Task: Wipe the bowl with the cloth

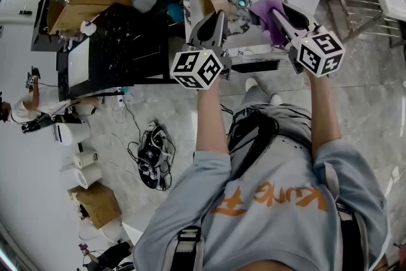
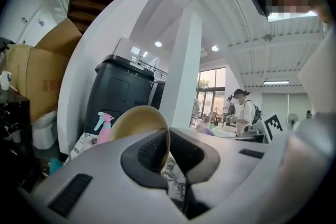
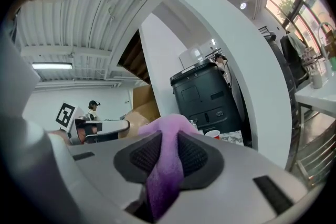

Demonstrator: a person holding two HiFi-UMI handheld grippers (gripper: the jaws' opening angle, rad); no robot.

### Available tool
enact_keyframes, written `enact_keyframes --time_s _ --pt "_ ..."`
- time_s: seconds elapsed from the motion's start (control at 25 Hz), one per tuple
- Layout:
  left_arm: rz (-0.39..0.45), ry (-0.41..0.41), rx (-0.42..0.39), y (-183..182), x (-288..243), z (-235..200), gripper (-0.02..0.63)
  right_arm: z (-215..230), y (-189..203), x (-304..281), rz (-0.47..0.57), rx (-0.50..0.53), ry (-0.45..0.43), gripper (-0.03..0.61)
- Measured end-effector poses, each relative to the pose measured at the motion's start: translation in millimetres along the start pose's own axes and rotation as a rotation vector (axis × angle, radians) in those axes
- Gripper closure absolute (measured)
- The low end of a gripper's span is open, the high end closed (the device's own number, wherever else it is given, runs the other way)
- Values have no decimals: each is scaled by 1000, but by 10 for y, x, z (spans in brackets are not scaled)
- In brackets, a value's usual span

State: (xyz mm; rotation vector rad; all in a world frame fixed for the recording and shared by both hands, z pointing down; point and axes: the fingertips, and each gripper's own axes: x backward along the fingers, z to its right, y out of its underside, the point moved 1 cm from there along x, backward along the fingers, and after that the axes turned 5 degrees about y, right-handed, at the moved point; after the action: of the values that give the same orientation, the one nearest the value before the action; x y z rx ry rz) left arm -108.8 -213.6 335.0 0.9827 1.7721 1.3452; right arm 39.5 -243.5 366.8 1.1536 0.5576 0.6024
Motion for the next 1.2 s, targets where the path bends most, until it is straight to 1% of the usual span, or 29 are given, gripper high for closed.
enact_keyframes --time_s 0.24,0.44,0.68,0.76,0.92,1.2 --pt "-48 -85 -86 60 7 -63 580 86 -72 60 2 68 95 474" --pt "-73 -151 -131 129 62 -140 580 192 -185 180 41 104 199 474" --pt "-111 -136 -132 223 50 -133 580 253 -307 302 82 142 274 474" --pt "-115 -129 -126 238 33 -112 580 242 -355 343 101 162 286 474" --pt "-110 -114 -106 254 34 -90 580 152 -373 341 110 190 262 474" --pt "-103 -122 -92 260 108 -155 580 89 -343 257 101 195 265 474"
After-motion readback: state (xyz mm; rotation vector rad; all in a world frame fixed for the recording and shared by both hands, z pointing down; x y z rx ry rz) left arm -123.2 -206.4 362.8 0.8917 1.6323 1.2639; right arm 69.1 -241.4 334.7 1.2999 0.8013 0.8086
